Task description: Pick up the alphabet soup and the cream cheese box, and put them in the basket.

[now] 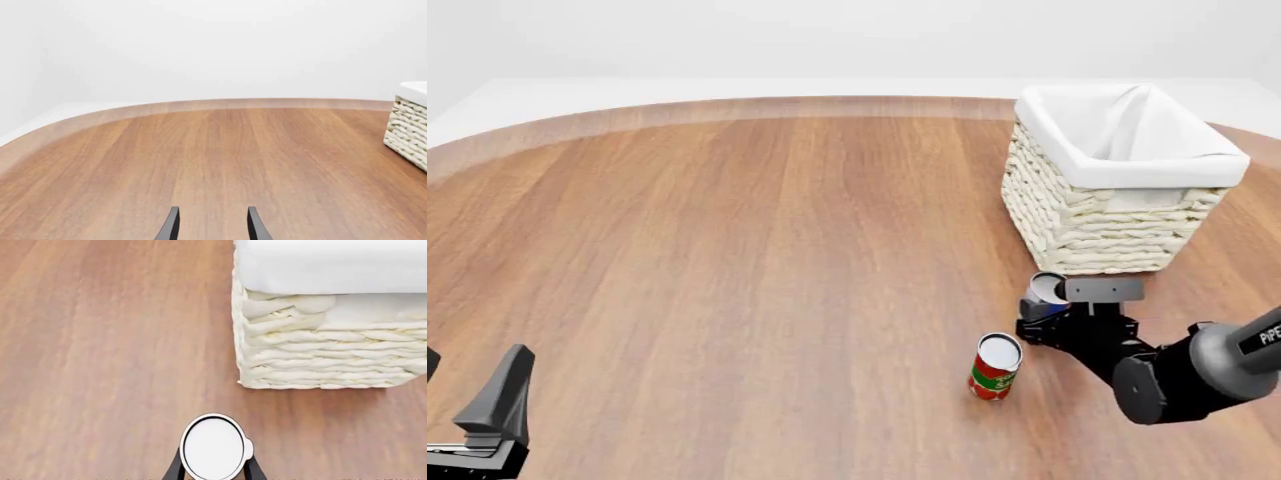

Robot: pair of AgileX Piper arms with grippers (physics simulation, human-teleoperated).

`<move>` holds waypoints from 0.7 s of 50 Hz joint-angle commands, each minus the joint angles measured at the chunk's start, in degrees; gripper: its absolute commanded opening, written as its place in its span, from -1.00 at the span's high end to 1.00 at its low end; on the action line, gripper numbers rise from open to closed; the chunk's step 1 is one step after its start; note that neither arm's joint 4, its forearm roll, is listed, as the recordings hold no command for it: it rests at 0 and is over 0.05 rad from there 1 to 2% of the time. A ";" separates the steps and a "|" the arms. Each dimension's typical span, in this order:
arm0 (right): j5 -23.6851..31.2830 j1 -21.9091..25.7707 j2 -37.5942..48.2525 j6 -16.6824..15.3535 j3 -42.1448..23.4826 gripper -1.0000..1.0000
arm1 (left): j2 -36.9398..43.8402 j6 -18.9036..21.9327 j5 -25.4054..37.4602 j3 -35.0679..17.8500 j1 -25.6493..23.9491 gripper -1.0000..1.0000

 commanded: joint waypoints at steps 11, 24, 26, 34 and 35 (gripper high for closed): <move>1.14 -0.45 -4.94 0.02 1.89 1.00 | -0.01 0.00 0.00 0.00 -0.01 -1.00; 4.42 -0.28 -11.78 -1.15 3.44 1.00 | -0.02 0.01 0.00 0.00 0.00 -1.00; 5.03 -0.36 -12.98 -1.35 3.66 1.00 | 0.00 -0.02 0.00 0.00 0.00 -1.00; 7.72 -0.37 -17.70 -2.11 4.52 1.00 | -0.04 0.03 0.00 0.00 0.00 -1.00; 8.07 -0.43 -18.41 -2.23 4.68 1.00 | 0.01 -0.02 0.00 0.00 0.01 -1.00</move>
